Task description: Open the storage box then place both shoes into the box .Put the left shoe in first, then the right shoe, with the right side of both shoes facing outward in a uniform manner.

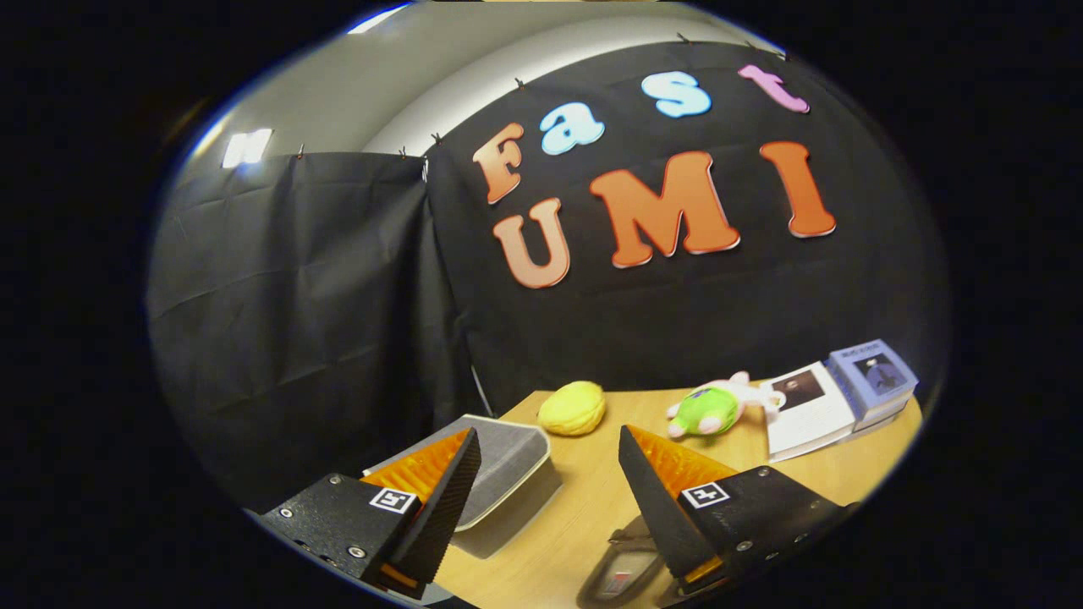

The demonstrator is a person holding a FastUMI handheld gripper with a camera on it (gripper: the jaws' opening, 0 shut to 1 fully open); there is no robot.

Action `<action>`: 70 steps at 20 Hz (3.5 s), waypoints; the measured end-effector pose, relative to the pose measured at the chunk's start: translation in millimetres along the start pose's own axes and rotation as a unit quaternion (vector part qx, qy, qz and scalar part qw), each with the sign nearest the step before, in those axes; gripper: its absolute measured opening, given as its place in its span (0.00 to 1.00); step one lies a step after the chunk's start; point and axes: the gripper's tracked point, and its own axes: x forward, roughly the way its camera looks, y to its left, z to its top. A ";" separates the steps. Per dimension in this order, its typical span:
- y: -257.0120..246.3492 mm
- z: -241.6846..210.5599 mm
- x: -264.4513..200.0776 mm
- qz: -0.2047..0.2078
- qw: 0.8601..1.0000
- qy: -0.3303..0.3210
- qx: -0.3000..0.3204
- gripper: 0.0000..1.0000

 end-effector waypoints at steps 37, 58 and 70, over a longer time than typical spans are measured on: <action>34.2 -87.7 143.4 0.163 0.884 0.118 0.422 0.45; 131.5 10.4 154.8 0.144 0.907 0.074 0.389 0.04; 236.6 -14.5 259.4 0.123 0.899 0.100 0.408 0.14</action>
